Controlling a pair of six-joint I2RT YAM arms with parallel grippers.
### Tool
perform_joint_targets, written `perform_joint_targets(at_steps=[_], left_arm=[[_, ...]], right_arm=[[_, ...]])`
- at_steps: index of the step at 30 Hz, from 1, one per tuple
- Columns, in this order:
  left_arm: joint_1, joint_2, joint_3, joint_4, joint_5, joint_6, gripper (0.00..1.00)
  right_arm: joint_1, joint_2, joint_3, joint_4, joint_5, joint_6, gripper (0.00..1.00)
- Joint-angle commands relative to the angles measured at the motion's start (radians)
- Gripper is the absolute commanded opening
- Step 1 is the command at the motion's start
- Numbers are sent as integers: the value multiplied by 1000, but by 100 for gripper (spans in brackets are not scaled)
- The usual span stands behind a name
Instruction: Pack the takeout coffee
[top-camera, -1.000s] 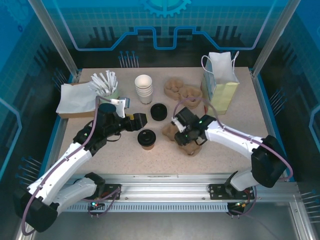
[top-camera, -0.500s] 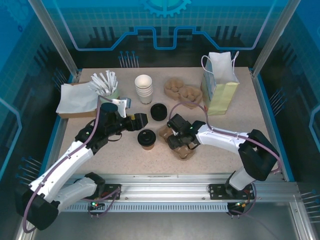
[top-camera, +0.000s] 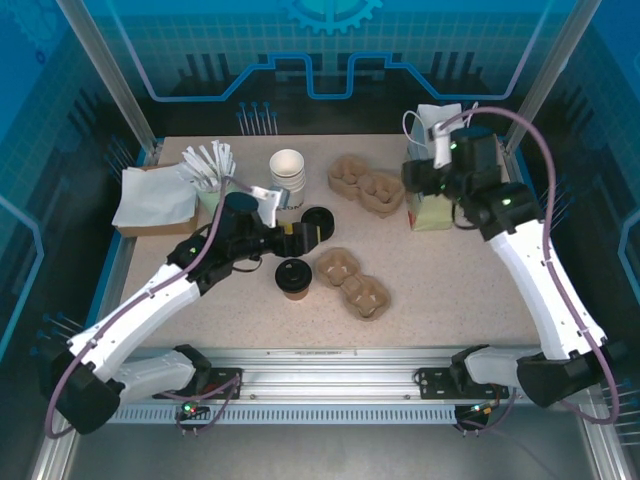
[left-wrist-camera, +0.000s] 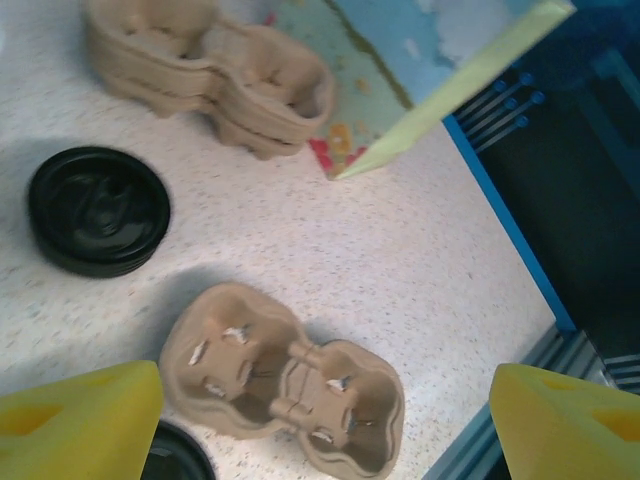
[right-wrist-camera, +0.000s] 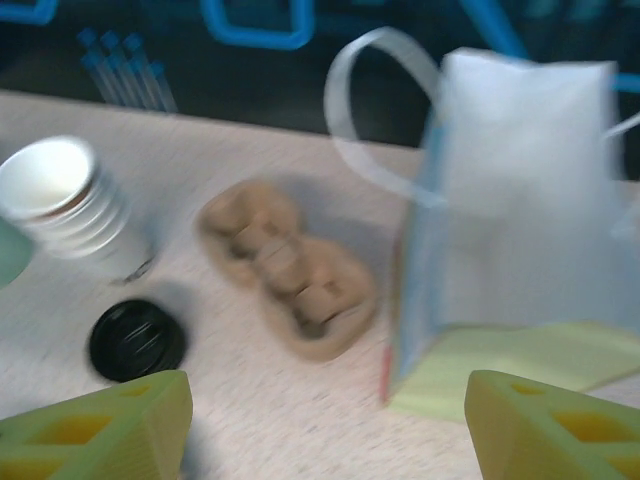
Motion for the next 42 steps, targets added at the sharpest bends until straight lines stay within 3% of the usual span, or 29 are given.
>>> perform_joint_targets(at_steps=[1, 7, 14, 21, 26, 33, 42], left_arm=[[-44, 45, 72, 4, -1, 58, 86], [-83, 86, 106, 21, 1, 57, 86], [-86, 88, 98, 24, -7, 59, 87], [-87, 93, 101, 24, -10, 59, 87], [-87, 88, 94, 18, -17, 64, 87], [-87, 78, 81, 10, -36, 82, 87], [-85, 30, 54, -56, -136, 95, 87]], right_arm=[[-121, 89, 82, -73, -24, -60, 74], [-296, 249, 185, -74, -40, -67, 73], [-383, 410, 264, -58, -132, -77, 73], [-396, 575, 405, -84, -193, -92, 47], [-396, 625, 474, -131, -162, -137, 28], [-402, 499, 415, -190, -32, -176, 1], [-346, 75, 68, -285, -21, -140, 0]])
